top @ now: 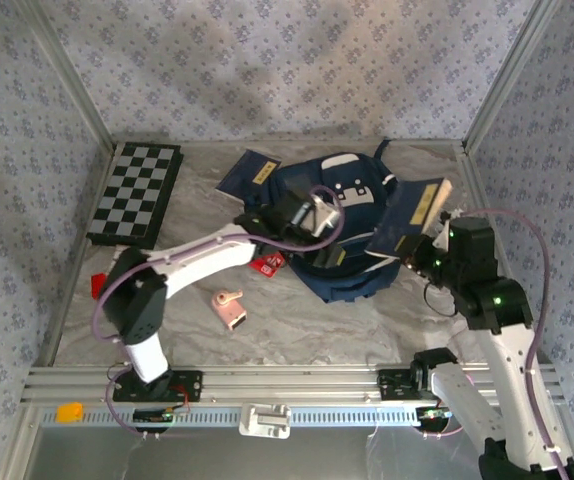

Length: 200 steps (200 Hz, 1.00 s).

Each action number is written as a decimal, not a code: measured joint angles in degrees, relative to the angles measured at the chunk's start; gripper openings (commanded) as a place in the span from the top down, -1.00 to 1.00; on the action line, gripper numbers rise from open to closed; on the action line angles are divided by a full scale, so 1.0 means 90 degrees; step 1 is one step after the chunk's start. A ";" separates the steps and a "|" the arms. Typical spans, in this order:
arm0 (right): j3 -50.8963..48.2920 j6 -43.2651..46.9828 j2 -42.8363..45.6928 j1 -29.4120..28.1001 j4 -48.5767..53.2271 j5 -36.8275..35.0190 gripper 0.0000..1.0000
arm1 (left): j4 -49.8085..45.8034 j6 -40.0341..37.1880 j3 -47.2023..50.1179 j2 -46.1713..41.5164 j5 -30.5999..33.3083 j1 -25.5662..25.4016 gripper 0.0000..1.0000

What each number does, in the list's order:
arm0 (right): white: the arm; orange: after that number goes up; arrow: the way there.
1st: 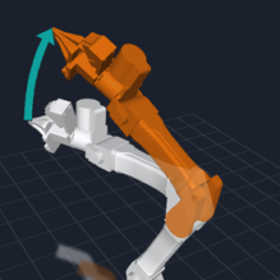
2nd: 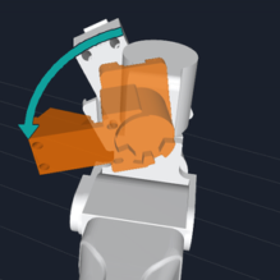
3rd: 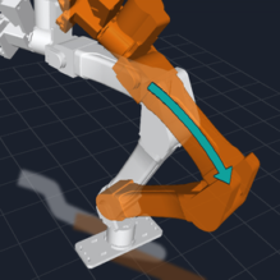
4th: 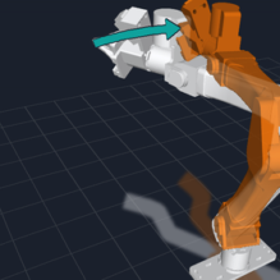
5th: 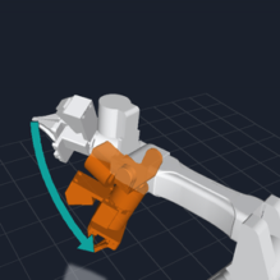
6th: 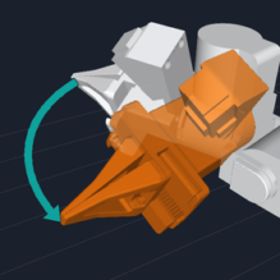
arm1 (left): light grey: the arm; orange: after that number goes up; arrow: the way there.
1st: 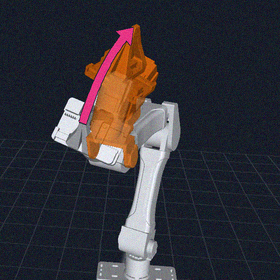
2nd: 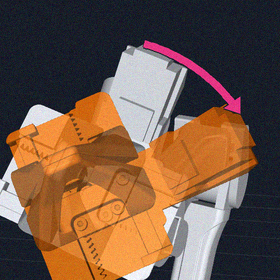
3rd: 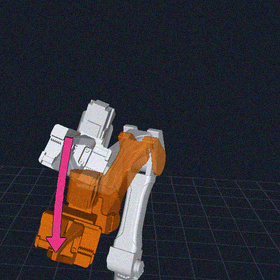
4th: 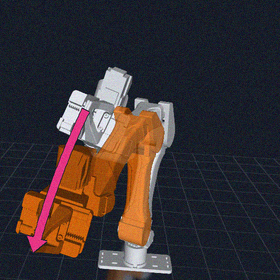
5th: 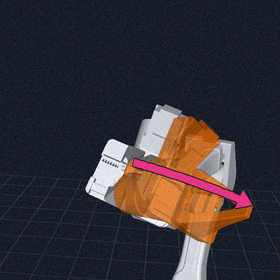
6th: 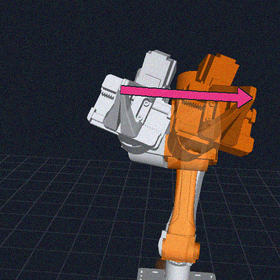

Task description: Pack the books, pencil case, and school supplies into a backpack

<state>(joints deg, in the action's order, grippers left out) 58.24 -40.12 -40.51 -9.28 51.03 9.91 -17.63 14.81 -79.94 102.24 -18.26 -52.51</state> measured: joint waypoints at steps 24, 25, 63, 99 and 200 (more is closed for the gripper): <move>-0.0109 0.0129 0.0272 0.0197 0.0600 -0.0466 1.00 | -0.0267 -0.0342 -0.0852 0.0806 0.0087 -0.0476 -0.16; -0.0112 0.0134 0.0279 0.0202 0.0614 -0.0474 1.00 | -0.0284 -0.0355 -0.0906 0.0850 0.0090 -0.0498 -0.16; -0.0245 0.0248 0.0452 0.0406 0.1151 -0.0848 1.00 | -0.0758 -0.0770 -0.2091 0.1875 0.0216 -0.0874 -0.16; -0.0362 0.0423 0.0457 0.0537 0.1311 -0.0916 1.00 | -0.1163 -0.0988 -0.2834 0.2511 0.0641 -0.1008 0.14; -0.0457 0.0702 0.0578 0.0651 0.1605 -0.0483 1.00 | -0.1928 -0.1248 -0.3602 0.2548 0.1535 -0.0959 1.00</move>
<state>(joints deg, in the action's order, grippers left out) 54.13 -33.80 -35.31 -3.42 65.47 5.56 -34.98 3.57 -112.36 125.16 -4.45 -61.14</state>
